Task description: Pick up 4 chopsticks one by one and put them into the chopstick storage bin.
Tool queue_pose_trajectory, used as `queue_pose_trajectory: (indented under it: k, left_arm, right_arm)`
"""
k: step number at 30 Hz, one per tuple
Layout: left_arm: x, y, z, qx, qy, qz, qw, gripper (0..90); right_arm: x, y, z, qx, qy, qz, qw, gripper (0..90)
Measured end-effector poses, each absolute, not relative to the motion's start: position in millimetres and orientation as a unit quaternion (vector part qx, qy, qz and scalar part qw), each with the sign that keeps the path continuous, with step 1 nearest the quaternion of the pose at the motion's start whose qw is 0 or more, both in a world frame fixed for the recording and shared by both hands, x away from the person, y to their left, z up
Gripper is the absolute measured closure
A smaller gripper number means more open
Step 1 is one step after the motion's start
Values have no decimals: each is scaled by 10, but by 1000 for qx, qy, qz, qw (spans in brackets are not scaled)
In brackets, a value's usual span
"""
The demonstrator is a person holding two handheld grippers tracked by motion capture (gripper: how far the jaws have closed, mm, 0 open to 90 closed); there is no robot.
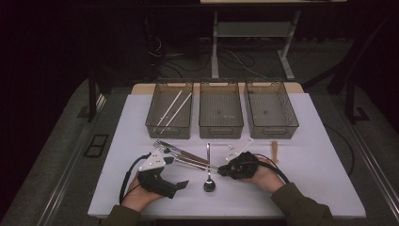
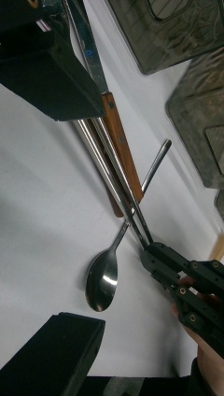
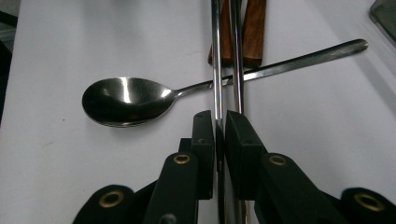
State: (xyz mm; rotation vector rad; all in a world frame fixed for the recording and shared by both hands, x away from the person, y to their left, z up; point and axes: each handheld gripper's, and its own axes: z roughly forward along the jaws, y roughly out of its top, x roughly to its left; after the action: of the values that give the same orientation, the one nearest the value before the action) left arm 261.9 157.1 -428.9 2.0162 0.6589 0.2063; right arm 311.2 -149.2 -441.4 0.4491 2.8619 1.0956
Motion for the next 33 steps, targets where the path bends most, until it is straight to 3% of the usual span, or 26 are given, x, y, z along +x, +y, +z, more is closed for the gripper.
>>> queue_pose_trajectory:
  k: [33]
  left_arm:
    - [2618, 1564, -4294, 830, 269, 83, 482, 0]
  right_arm:
    - [3056, -1448, -4451, 131, 928, 345, 44, 859]
